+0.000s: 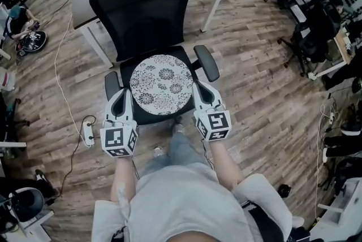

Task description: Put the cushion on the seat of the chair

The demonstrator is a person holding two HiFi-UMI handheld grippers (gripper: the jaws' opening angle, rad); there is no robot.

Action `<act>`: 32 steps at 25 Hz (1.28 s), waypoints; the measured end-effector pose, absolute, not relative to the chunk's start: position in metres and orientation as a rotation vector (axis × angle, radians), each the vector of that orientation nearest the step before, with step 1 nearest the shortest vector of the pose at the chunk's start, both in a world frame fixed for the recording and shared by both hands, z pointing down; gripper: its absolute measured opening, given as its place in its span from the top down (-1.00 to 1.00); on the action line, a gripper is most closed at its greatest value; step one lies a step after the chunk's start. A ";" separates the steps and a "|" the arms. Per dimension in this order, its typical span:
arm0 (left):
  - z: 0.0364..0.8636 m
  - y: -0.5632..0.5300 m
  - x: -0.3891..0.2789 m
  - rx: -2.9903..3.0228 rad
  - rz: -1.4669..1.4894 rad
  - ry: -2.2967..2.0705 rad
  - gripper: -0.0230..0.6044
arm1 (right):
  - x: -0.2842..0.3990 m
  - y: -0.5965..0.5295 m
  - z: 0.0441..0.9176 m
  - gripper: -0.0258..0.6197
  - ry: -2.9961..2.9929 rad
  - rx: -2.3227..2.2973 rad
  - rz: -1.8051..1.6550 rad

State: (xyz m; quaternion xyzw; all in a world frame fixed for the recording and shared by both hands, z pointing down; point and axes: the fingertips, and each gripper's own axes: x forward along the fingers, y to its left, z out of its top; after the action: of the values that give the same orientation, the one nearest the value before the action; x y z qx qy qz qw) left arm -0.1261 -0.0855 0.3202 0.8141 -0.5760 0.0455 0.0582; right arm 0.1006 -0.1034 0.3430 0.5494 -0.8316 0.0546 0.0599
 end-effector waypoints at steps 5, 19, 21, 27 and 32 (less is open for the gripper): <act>0.298 -0.071 -0.124 2.516 0.099 -1.755 0.89 | 0.101 -0.087 0.317 0.86 -2.545 1.680 0.106; 0.249 -0.046 -0.127 2.570 -0.031 -1.788 0.89 | 0.115 -0.054 0.251 0.86 -2.589 1.793 -0.003; 0.243 -0.043 -0.129 2.573 -0.042 -1.797 0.89 | 0.115 -0.051 0.246 0.86 -2.589 1.804 -0.017; 0.224 -0.034 -0.133 2.586 -0.097 -1.815 0.89 | 0.112 -0.041 0.232 0.86 -2.607 1.800 -0.054; 0.213 -0.028 -0.132 2.611 -0.127 -1.813 0.89 | 0.112 -0.036 0.225 0.86 -2.601 1.824 -0.086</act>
State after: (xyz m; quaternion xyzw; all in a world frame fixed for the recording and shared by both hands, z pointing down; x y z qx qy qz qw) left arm -0.1323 -0.0284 0.2133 0.8205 -0.5699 -0.0400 -0.0198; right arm 0.1116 -0.0361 0.2246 0.5737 -0.8184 -0.0271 -0.0183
